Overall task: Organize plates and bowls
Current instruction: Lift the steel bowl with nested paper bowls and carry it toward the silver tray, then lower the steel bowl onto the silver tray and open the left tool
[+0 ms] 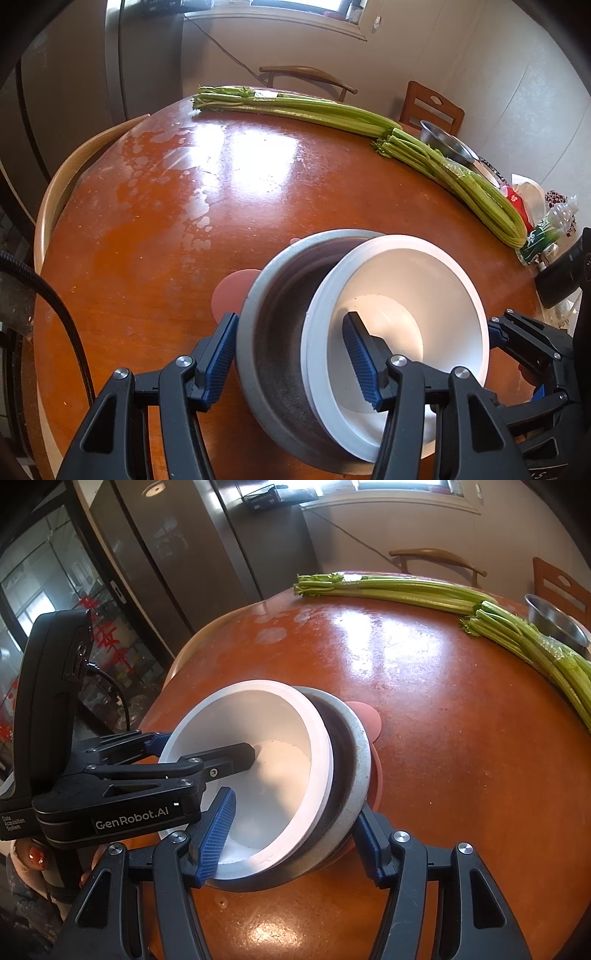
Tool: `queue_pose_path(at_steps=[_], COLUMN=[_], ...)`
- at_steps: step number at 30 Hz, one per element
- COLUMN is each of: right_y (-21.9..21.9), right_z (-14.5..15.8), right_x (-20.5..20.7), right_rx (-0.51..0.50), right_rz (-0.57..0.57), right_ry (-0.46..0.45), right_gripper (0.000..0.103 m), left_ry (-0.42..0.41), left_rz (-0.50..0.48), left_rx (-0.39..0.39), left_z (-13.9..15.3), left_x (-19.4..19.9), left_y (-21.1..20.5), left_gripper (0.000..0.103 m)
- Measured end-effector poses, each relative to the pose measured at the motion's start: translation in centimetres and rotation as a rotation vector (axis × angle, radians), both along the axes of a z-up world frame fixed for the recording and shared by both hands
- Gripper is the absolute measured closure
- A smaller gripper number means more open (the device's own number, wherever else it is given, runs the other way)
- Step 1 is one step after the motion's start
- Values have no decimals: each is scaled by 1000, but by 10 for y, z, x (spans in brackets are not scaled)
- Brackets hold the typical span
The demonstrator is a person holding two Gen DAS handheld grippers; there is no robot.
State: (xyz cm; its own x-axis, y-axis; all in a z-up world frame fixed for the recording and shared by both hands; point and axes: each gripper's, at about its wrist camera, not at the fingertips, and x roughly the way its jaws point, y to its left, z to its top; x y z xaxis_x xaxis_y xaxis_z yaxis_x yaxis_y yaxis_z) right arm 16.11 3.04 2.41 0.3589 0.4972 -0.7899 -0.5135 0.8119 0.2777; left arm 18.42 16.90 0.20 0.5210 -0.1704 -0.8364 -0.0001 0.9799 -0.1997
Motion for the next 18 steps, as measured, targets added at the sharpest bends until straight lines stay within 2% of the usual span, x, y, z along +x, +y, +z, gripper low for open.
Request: queue_pose_path(at_steps=[8,18], right_y=[0,-4], right_z=[0,5], right_x=[0,-2], right_rx=[-7,-16], right_rz=[-3,-30], right_ry=[-4,-32], right_gripper=[39,39], left_ry=[-7,-59], left_rz=[22,56], left_rx=[8,34], left_z=[5,24], left_x=[-5,-22], left_y=[4,7], left_gripper=[46,46])
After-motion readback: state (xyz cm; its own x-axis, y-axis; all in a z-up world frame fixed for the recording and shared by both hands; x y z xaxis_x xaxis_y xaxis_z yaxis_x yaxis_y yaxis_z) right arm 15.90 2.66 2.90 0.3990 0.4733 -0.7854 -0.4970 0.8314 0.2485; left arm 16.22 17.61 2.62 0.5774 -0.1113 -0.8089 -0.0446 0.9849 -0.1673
